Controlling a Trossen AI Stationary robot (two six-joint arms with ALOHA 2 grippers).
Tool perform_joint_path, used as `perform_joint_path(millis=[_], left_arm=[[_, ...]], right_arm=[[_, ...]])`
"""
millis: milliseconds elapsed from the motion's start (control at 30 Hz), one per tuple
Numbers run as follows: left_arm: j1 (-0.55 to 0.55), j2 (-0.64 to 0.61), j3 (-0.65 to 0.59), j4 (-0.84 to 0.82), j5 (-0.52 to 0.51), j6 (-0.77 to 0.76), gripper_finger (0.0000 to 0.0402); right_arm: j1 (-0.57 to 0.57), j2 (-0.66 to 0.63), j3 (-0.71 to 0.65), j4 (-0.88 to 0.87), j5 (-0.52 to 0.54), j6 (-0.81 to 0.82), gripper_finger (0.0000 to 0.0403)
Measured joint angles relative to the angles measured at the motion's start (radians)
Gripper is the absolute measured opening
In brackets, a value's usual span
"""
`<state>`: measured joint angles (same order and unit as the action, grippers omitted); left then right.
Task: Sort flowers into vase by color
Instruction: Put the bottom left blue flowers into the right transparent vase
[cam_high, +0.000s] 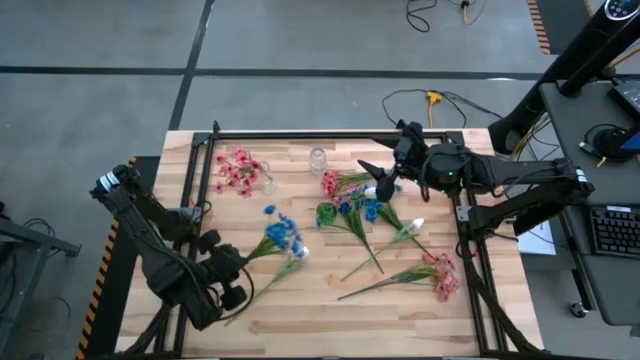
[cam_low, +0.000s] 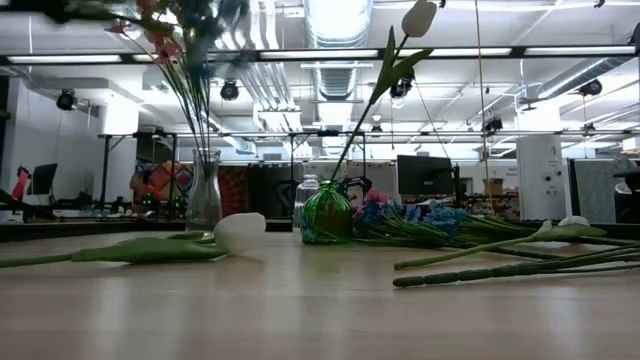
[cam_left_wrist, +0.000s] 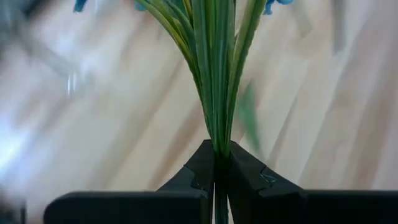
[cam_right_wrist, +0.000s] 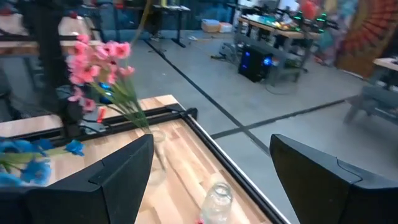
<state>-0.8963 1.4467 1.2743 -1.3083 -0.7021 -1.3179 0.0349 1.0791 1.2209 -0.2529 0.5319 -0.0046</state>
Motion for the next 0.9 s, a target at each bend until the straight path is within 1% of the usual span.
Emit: perform_joint_path(millis=[100, 167, 233, 300, 500, 600, 767, 833, 900], left_arm=[[0.0, -0.002, 0.06, 0.059, -0.147, 0.168, 0.0006], [0.0, -0.003, 0.085, 0.113, -0.226, 0.287, 0.0006], [0.0, -0.003, 0.094, 0.17, -0.295, 0.393, 0.0006], [0.001, -0.003, 0.095, 0.216, -0.34, 0.475, 0.0006], [0.002, -0.003, 0.071, 0.331, -0.493, 0.609, 0.0006], [0.004, -0.003, 0.069, 0.412, -0.524, 0.689, 0.0006], [0.025, -0.003, 0.06, 0.614, -0.548, 0.888, 0.0006], [0.04, -0.003, 0.052, 0.699, -0.54, 0.974, 0.0006], [0.062, -0.003, 0.04, 0.792, -0.496, 1.07, 0.0006]], right_arm=[[0.005, -0.007, 0.0, 0.007, -0.086, -0.015, 0.0313], [0.016, -0.006, 0.0, 0.012, -0.133, -0.023, 0.0313], [0.036, -0.003, 0.0, 0.018, -0.141, -0.043, 0.0313], [0.062, 0.0, 0.0, 0.037, -0.141, -0.071, 0.0313], [0.148, 0.0, 0.0, 0.106, -0.143, -0.166, 0.0313], [0.195, 0.004, 0.0, 0.132, -0.143, -0.207, 0.0313], [0.259, 0.04, 0.0, 0.162, -0.143, -0.249, 0.0313], [0.278, 0.056, 0.0, 0.178, -0.142, -0.26, 0.0313], [0.292, 0.064, 0.0, 0.195, -0.14, -0.271, 0.0313]])
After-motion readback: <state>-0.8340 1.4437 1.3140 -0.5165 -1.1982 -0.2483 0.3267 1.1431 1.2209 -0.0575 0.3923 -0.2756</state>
